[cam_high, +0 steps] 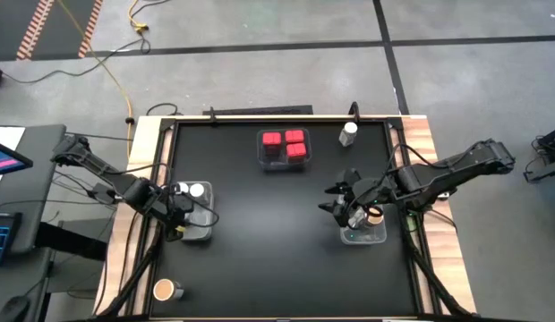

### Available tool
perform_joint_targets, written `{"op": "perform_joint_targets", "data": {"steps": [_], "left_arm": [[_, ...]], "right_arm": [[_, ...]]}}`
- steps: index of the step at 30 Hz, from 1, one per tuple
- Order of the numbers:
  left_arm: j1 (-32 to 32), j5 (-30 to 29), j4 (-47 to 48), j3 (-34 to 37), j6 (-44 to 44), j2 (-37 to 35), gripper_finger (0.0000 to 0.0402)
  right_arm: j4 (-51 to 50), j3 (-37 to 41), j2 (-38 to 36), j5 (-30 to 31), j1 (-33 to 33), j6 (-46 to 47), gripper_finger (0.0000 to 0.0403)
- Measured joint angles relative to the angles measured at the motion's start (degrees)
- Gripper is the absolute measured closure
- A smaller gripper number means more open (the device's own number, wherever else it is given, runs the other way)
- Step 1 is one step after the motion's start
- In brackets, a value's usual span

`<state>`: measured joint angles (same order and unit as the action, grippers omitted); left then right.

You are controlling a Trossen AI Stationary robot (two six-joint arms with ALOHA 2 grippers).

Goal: Sort spices by type
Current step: Put the bottom white seasoning bottle into the white bin

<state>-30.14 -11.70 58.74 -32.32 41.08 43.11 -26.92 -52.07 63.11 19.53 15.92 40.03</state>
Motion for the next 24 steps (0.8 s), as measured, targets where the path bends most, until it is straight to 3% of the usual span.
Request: {"op": "perform_joint_targets", "data": {"steps": [24], "left_arm": [[0.0, 2.0, 3.6, -4.0, 0.8, 0.0, 0.0148]], "right_arm": [[0.0, 0.0, 0.0, 0.0, 0.0, 0.0, 0.0088]]}}
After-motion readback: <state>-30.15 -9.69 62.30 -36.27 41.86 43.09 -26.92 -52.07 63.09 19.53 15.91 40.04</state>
